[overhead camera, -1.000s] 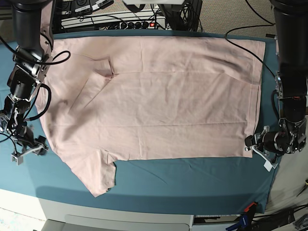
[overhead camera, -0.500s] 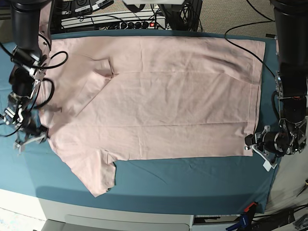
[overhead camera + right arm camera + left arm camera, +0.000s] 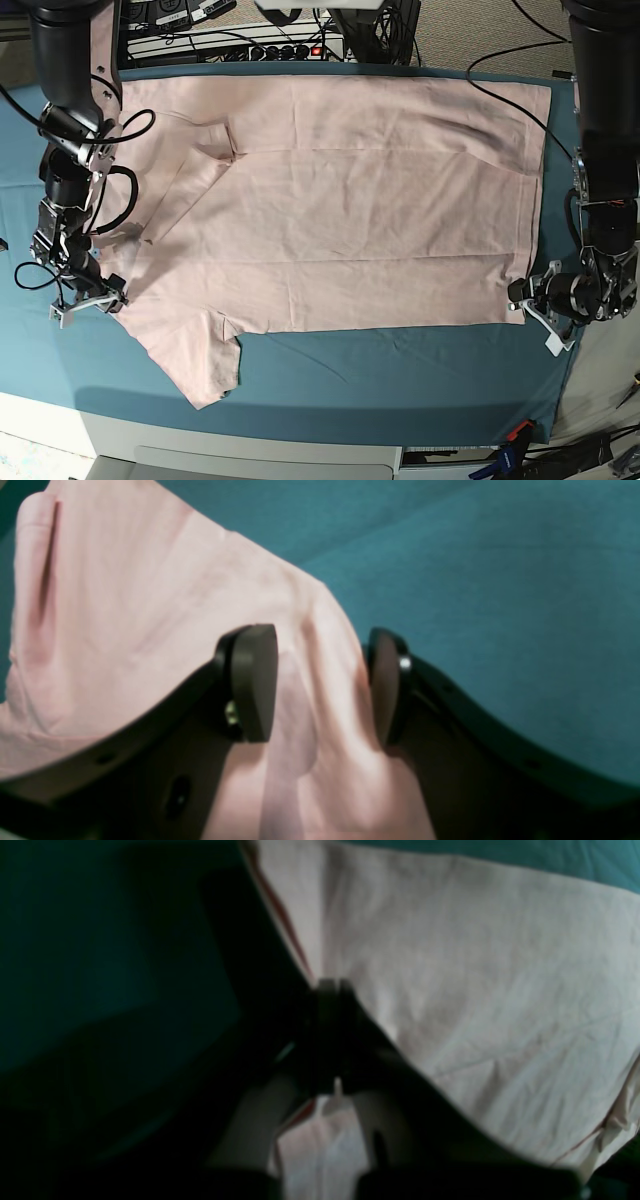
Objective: Fold the T-shirt properly
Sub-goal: 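Reach both grippers to the opposite shirt edge and grasp the sleeve and hem corner, then lift the grasped edge and fold it over toward the shoulder-side edge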
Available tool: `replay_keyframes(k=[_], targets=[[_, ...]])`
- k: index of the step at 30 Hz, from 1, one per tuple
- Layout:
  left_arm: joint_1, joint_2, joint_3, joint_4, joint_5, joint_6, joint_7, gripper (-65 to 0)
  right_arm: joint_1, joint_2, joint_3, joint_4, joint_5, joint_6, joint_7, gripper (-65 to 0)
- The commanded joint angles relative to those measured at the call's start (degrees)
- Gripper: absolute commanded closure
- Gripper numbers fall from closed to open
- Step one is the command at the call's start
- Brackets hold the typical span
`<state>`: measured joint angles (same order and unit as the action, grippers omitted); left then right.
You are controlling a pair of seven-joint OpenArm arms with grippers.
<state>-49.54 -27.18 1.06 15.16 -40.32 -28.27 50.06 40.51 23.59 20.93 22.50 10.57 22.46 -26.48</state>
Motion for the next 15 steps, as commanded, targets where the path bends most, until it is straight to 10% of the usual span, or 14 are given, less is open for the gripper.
replay_keyframes(k=[1, 8, 13, 15], targets=[[-2.21, -0.79, -0.11, 0.90, -0.81, -0.31, -0.35, 0.0, 1.57, 0.50, 0.07, 0.63, 0.35, 0.44, 0.17, -29.4], [-2.21, -0.79, -0.11, 0.90, -0.83, -0.31, -0.42, 0.0, 1.55, 0.39, 0.07, 0.63, 0.39, 0.42, 1.62, -27.6], [-2.21, -0.81, -0.11, 0.90, -0.83, -0.31, -0.37, 0.0, 1.53, 0.39, 0.07, 0.63, 0.35, 2.29, 3.06, 0.0], [-2.19, -0.79, -0.11, 0.90, -0.83, -0.31, -0.35, 0.0, 1.53, 0.57, 0.07, 0.63, 0.35, 6.01, 3.13, 0.0]])
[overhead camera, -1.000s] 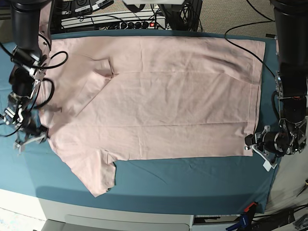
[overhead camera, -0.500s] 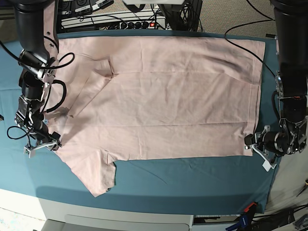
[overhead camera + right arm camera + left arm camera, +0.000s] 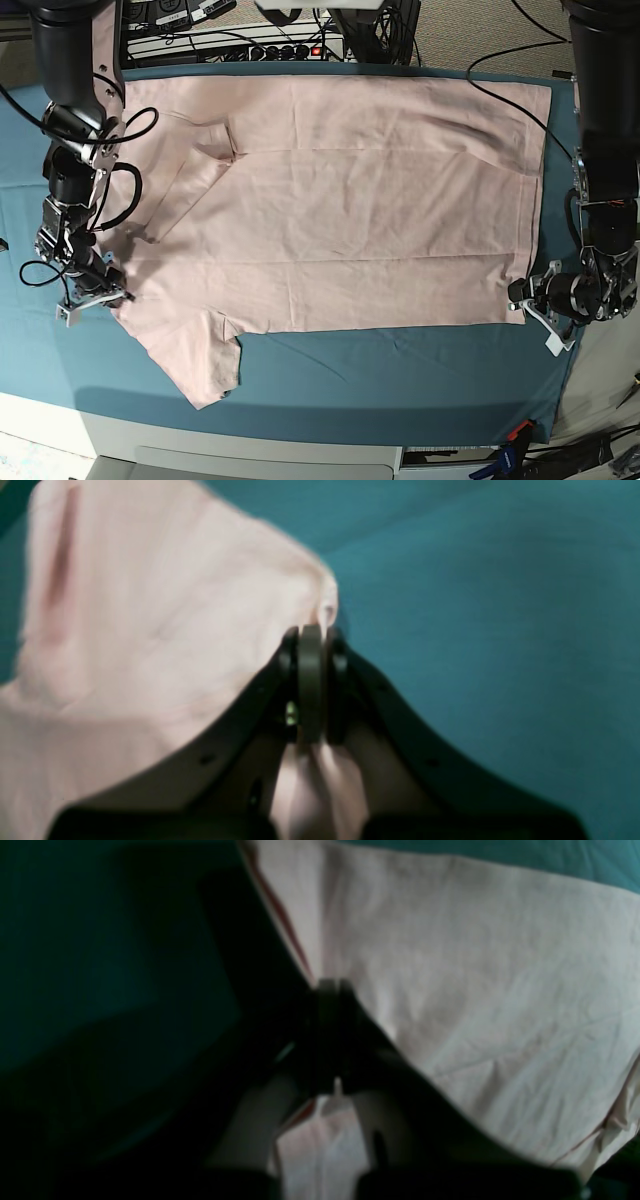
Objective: Fold the T-shirt properly
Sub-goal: 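Lift the grasped edge and fold it over toward the shoulder-side edge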
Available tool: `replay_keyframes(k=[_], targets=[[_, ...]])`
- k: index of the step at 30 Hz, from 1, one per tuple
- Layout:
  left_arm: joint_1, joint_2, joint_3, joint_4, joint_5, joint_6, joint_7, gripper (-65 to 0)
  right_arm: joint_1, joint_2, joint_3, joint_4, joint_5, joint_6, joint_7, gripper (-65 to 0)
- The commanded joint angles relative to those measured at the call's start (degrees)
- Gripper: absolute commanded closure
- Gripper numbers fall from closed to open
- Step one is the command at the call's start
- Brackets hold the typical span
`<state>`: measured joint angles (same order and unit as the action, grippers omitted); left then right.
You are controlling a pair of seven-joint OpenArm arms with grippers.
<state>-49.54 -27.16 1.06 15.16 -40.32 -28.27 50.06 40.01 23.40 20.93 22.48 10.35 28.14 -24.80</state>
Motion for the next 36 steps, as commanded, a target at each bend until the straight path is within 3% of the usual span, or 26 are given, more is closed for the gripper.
replay_keyframes(k=[1, 5, 7, 16, 18, 20, 27, 32, 36], targets=[[-2.21, -0.83, -0.11, 0.90, -0.85, -0.31, -0.35, 0.0, 2.03, 0.92, 0.07, 0.66, 0.57, 2.12, 1.44, 0.0], [-2.21, -1.20, -0.11, 0.90, -0.87, -0.42, -0.22, 0.0, 1.95, 1.66, 0.07, 0.79, 0.55, 6.84, 1.49, 0.0], [-2.16, -1.81, -0.11, 0.90, -1.88, -2.56, 0.55, 0.0, 1.57, 2.43, 0.07, 0.85, 0.55, 8.61, 1.51, 0.0], [-1.73, -6.21, -0.11, 1.09, -13.94, -8.09, 7.61, 0.0, -6.67, 5.07, 0.07, 11.13, -0.44, 8.74, -0.17, 0.0], [-1.73, -7.13, -0.11, 1.11, -16.39, -9.86, 9.90, 0.0, -9.01, 5.05, 0.07, 14.73, 0.44, 10.08, -0.83, 0.0], [-1.73, -7.93, -0.11, 1.11, -19.45, -11.08, 13.25, 0.0, -11.26, 5.05, 0.07, 17.92, 2.62, 11.86, -1.18, 0.0], [-1.70, -11.34, -0.11, 1.11, -36.44, -11.73, 29.94, 0.0, -18.53, 5.27, 0.07, 30.08, 7.13, 11.86, -6.71, 0.0], [-1.53, -13.51, -0.11, 1.09, -44.59, -11.73, 29.94, 0.0, -24.09, 6.80, 0.09, 38.66, 11.43, 11.86, -12.85, 0.0], [-0.11, -14.99, -0.11, 1.09, -44.68, -11.73, 29.94, 0.0, -28.28, 8.09, 0.24, 44.41, 13.07, 11.86, -15.85, 0.0]])
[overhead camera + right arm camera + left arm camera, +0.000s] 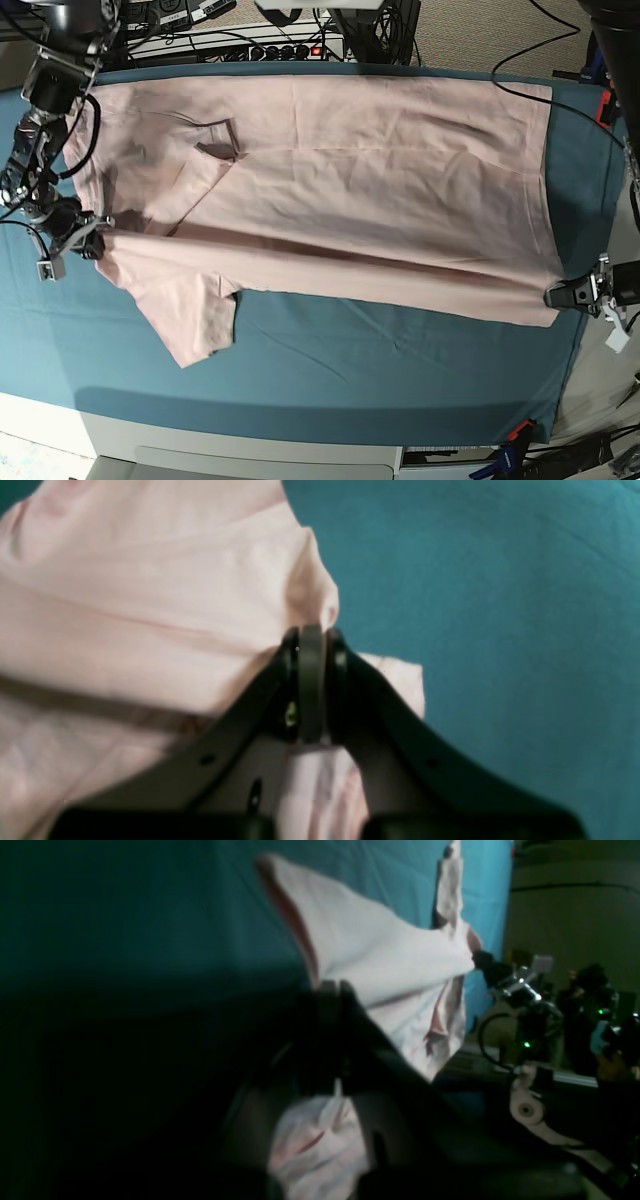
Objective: Fold the T-shirt properly
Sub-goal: 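Lift the grasped edge and fold it over toward the shoulder-side edge, then lower the folded edge, open both grippers and withdraw the left gripper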
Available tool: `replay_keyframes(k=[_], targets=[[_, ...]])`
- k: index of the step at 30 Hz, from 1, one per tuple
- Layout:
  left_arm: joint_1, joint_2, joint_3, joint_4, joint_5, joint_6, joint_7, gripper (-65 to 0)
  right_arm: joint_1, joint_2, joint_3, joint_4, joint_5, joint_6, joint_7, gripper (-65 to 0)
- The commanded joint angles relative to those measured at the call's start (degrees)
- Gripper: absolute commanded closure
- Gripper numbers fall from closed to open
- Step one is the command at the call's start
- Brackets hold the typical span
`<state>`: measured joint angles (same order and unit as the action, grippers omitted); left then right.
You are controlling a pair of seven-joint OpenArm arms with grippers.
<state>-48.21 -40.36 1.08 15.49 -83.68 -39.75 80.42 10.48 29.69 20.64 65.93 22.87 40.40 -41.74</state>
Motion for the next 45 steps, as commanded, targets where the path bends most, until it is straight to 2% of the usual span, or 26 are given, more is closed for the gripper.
replay_keyframes(k=[1, 6, 10, 17, 20, 29, 34, 45], targets=[[-0.92, -2.03, -0.13, 0.76, -1.32, -0.25, -0.42, 0.0, 0.28, 2.10, 0.52, 2.08, 0.70, -0.40, 0.96, 0.0], [3.19, -2.38, -0.13, 0.83, -1.32, -0.25, -0.42, 0.0, -3.02, 2.51, 1.49, 4.94, 0.92, -0.40, 0.83, 0.0], [6.32, -2.43, -0.13, 1.86, -1.32, -0.25, -0.42, 0.0, -3.54, 2.54, 4.02, 4.94, 4.17, -0.40, -2.12, 0.0], [12.85, -3.06, -0.13, 12.28, -1.32, -0.25, -0.42, 0.0, -5.42, 2.54, 11.87, 4.94, 16.35, -0.40, -10.12, 0.0], [16.33, -3.32, -0.13, 17.70, -1.32, -0.25, -0.42, 0.0, -7.82, 2.54, 13.44, 4.94, 20.31, -0.40, -11.72, 0.0], [23.67, -3.37, -0.13, 23.91, -1.32, -0.25, -0.42, 0.0, -12.72, 2.54, 13.60, 4.94, 20.76, -0.40, -12.96, 0.0], [25.07, -3.91, -0.13, 23.91, -1.32, -0.25, -0.42, 0.0, -13.03, 2.54, 13.60, 4.96, 23.26, -0.40, -17.09, 0.0], [26.38, -6.47, -0.13, 23.98, -1.32, -0.25, -0.42, 0.0, -13.05, 2.56, 13.62, 4.96, 23.19, -0.40, -22.58, 0.0]])
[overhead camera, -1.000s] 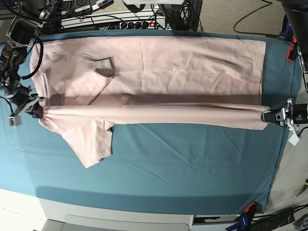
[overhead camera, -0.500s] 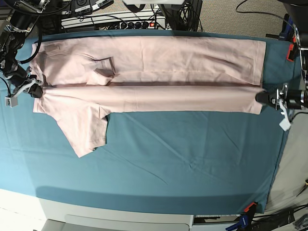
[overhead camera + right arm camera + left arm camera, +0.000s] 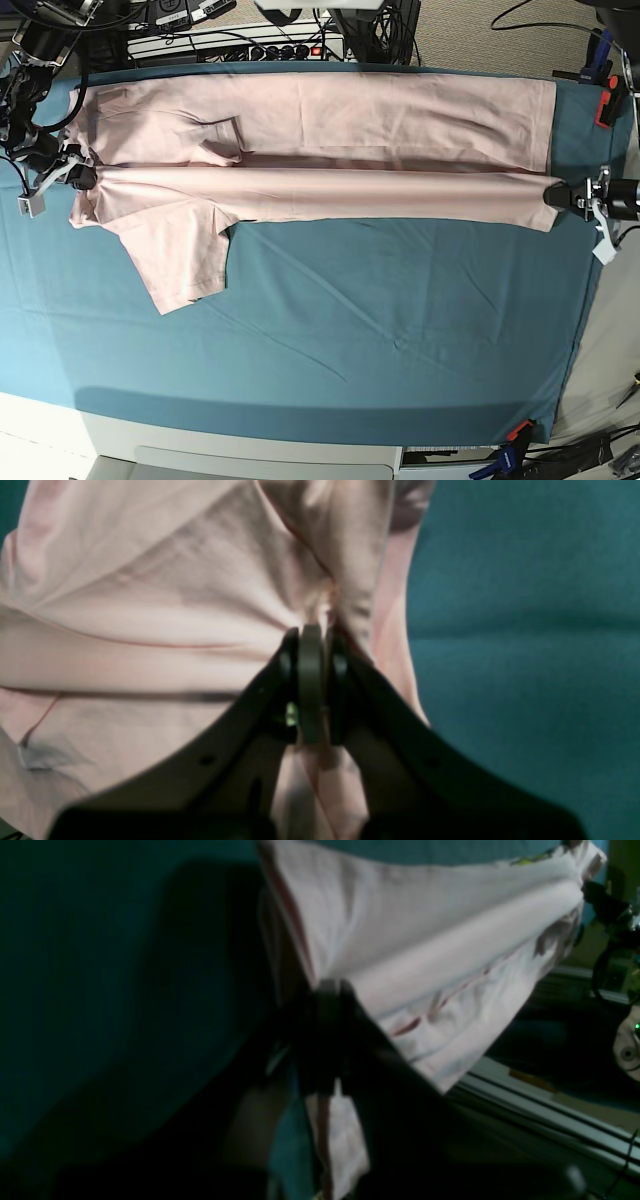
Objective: Fold the T-shirt properly
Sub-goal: 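Lower the folded edge, open both grippers and withdraw the left gripper, then grasp the protruding sleeve with the right gripper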
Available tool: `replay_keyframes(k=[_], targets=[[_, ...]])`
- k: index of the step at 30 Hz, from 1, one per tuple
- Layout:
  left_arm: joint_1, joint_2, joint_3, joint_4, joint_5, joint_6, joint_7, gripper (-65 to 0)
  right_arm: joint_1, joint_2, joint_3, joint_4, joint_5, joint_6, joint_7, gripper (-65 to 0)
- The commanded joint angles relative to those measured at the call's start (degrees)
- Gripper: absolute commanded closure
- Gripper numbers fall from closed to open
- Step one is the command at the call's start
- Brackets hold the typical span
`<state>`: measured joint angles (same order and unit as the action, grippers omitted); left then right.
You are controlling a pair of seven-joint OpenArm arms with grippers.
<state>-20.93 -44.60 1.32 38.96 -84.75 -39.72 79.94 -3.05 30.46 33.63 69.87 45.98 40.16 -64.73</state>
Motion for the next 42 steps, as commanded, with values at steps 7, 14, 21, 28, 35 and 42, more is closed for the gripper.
replay_keyframes(k=[7, 14, 21, 28, 35, 42], targets=[[1.46, -2.08, -0.37, 0.50, -0.25, -0.28, 0.06, 0.0, 0.48, 1.77, 0.63, 1.01, -0.15, -0.16, -0.26, 0.0], [1.73, -2.08, -0.37, 0.50, -0.25, -0.28, 0.06, 0.0, 0.48, 1.77, 0.61, 1.01, -0.13, -0.16, -0.26, 0.0], [1.73, -2.19, -0.37, 0.94, -0.25, -0.28, 0.06, -30.3, 0.52, 1.79, 0.61, 1.01, 0.13, -0.16, -0.33, -28.4], [1.68, -5.46, -0.37, 5.31, -0.25, -0.28, 0.06, -30.2, 1.53, 2.89, 4.31, 1.92, 5.81, -0.16, -1.18, -29.5], [-0.31, -9.73, -0.37, 13.90, -0.25, -0.28, 0.06, -30.2, 11.13, 2.73, 12.96, 5.22, 3.80, -0.16, -1.25, -29.4], [-5.92, -7.80, -0.37, 16.68, -0.25, -0.28, 0.06, -30.0, 21.24, 2.38, -1.07, -7.98, -3.02, -2.43, 3.89, -29.4]])
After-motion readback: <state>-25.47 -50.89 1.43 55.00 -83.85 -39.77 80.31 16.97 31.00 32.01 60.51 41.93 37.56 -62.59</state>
